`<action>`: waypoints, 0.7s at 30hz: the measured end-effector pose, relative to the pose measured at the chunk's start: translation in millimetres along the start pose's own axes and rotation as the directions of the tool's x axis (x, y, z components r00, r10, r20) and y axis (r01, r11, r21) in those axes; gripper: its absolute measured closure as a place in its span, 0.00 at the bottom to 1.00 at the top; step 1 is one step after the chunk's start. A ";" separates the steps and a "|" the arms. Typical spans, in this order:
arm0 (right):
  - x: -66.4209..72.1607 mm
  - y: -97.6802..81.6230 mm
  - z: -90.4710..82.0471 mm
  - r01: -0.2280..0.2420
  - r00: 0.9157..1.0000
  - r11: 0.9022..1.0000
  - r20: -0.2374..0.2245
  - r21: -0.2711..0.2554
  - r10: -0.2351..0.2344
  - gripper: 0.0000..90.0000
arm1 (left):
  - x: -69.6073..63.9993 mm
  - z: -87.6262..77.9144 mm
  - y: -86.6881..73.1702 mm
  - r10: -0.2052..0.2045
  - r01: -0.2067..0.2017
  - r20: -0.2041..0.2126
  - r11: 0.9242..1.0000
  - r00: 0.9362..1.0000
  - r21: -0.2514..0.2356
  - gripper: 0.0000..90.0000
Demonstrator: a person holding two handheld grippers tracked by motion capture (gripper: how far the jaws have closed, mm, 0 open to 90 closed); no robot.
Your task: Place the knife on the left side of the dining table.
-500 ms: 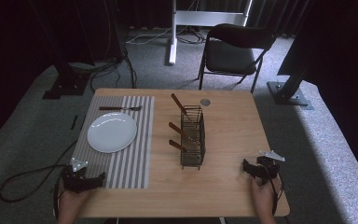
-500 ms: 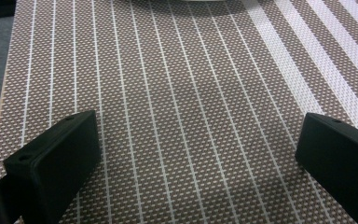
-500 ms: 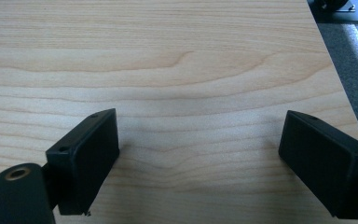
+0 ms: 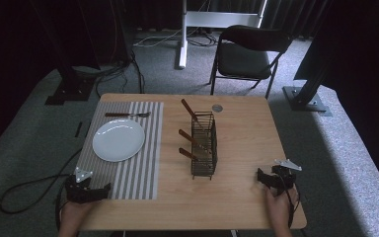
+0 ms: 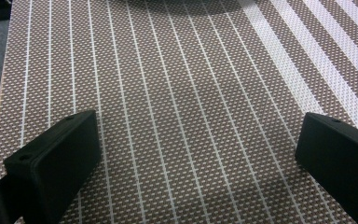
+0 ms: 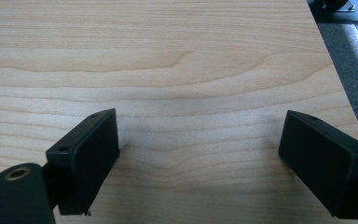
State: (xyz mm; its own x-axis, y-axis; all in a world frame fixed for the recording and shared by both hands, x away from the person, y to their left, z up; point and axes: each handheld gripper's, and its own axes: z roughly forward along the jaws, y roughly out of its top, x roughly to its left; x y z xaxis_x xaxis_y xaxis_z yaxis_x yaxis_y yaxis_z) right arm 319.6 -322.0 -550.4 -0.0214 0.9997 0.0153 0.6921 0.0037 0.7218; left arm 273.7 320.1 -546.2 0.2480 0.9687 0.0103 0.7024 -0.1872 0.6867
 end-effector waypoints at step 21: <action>-0.2 0.0 0.0 -0.001 1.000 1.000 0.001 0.000 0.001 0.13 | -31.8 -12.6 20.9 0.059 -0.058 0.097 0.998 0.994 -0.011 0.04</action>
State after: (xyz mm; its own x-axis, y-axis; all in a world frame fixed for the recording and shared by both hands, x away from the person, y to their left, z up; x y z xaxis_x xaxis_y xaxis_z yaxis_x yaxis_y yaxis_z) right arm 319.6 -322.1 -550.4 -0.0196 0.9997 0.0153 0.6920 0.0025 0.7219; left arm 272.1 287.5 -523.0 0.3523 0.9357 -0.0195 0.6796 -0.2414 0.6927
